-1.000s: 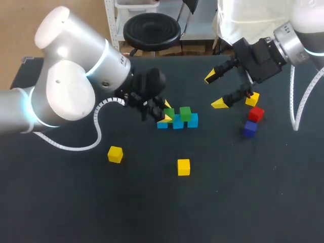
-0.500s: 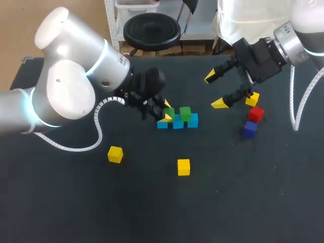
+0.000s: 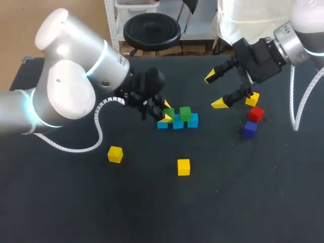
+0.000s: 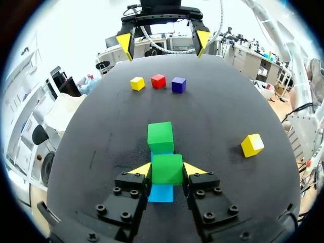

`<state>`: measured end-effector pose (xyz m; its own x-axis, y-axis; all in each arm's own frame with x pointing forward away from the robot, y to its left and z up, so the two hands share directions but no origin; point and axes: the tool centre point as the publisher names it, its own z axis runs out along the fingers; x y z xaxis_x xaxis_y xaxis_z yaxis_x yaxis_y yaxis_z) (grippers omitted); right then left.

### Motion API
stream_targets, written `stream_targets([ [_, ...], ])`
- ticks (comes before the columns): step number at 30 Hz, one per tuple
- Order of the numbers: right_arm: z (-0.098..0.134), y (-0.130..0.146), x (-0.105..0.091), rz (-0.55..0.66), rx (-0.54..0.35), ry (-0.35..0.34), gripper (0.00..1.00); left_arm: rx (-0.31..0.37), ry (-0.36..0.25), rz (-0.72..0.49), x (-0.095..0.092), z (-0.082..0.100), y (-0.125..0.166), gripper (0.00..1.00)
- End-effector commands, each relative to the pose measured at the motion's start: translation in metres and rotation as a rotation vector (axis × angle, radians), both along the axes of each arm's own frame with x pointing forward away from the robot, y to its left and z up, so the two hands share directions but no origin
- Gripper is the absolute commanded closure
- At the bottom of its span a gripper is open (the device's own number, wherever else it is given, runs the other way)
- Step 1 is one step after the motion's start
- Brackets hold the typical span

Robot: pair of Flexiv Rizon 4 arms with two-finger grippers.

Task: Place the blue cubes, place green cubes on the blue cubes, place the yellow cubes on the green cubes, then place the red cubes on the yellow cubes, and place purple cube on the red cubes.

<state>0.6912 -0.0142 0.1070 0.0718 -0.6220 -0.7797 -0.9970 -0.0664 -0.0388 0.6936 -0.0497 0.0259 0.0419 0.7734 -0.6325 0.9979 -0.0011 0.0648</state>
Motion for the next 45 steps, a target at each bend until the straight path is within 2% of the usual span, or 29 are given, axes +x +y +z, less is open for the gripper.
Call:
stream_targets([
  [1, 0.0, 0.0, 0.0, -0.001, -0.001, 0.0, 0.0, 0.0, 0.002, -0.004, 0.003, -0.001, -0.001, 1.0],
  [45, 0.0, 0.0, 0.0, -0.001, -0.001, 0.0, 0.0, -0.002, 0.027, -0.025, 0.014, -0.004, -0.002, 1.0],
])
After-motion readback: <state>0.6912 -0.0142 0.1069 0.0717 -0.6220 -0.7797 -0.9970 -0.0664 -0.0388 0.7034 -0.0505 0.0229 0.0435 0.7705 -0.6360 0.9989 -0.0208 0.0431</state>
